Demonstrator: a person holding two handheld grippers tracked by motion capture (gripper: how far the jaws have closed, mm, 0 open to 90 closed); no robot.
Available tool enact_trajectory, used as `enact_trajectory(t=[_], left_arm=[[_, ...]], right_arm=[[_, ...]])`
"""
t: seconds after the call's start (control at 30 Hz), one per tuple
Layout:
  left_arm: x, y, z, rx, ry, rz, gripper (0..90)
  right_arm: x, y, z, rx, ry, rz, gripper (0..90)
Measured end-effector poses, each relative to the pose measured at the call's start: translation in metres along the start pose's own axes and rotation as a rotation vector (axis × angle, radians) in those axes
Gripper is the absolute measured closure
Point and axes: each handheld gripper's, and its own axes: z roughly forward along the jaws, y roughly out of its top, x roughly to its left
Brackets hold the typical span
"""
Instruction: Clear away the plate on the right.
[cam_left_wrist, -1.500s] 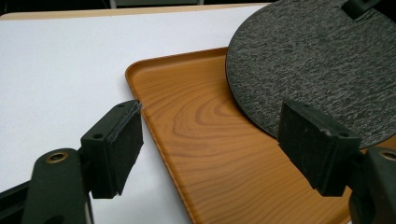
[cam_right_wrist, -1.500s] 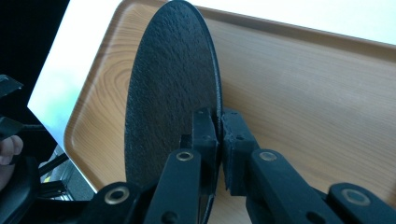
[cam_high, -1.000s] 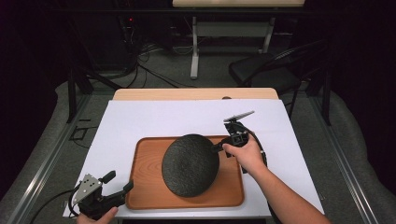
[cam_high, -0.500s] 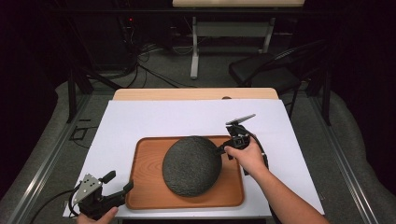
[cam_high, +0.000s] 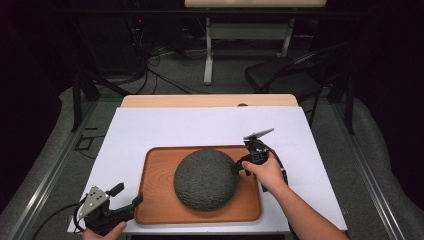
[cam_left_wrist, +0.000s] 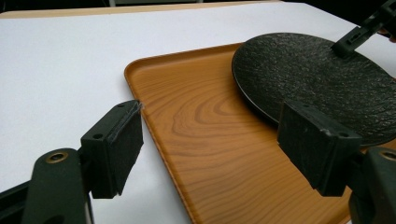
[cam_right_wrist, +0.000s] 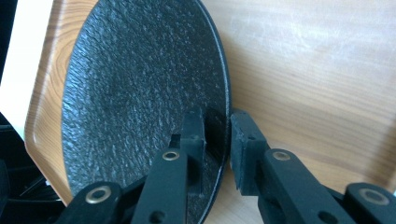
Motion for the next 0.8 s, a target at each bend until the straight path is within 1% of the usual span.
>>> enact_trajectory(t=[0.1,0.13,0.17,0.2,0.23,0.27,0.33,0.4,0.43,0.47,0.5,0.53,0.57,0.8], left_arm=[[0.000,0.000,0.000,0.000,0.001,0.000,22.8],[0.000,0.000,0.000,0.000,0.001,0.000,22.8],[0.000,0.000,0.000,0.000,0.001,0.000,22.8],[0.000,0.000,0.000,0.000,0.000,0.000,22.8],[0.000,0.000,0.000,0.000,0.000,0.000,22.8],[0.000,0.000,0.000,-0.001,0.000,0.000,22.8],[0.000,0.000,0.000,0.000,0.000,0.000,22.8],[0.000,0.000,-0.001,0.000,0.000,0.001,22.8],[0.000,0.000,-0.001,0.000,-0.001,0.001,22.8],[0.000,0.000,-0.001,-0.002,-0.002,0.001,22.8],[0.000,0.000,-0.001,-0.001,-0.002,0.001,22.8],[0.000,0.000,-0.001,-0.001,-0.002,0.001,22.8],[0.000,0.000,-0.001,-0.001,-0.002,0.000,22.8],[0.000,0.000,-0.001,0.000,0.000,0.001,22.8]], right_arm=[[-0.002,-0.002,0.003,0.008,0.001,0.029,76.2],[-0.004,-0.002,0.004,0.008,-0.001,0.010,76.0],[-0.004,-0.003,0.004,0.014,-0.002,0.016,75.6],[-0.005,-0.003,0.005,0.014,-0.008,0.010,75.2],[-0.004,-0.004,0.006,0.021,-0.016,0.017,74.5],[-0.005,-0.004,0.007,0.021,-0.023,0.014,74.3],[-0.005,-0.005,0.007,0.018,-0.019,0.007,74.5],[-0.005,-0.005,0.007,0.015,-0.026,-0.013,74.1],[-0.005,-0.006,0.006,0.015,-0.031,-0.019,73.6],[-0.003,-0.006,0.005,0.014,-0.035,-0.010,72.0],[-0.003,-0.006,0.003,0.006,-0.032,-0.029,71.0],[-0.002,-0.006,0.002,0.005,-0.033,-0.022,70.7],[-0.003,-0.006,0.002,0.000,-0.031,-0.032,70.2],[-0.005,-0.007,-0.011,-0.039,-0.009,-0.022,68.3]])
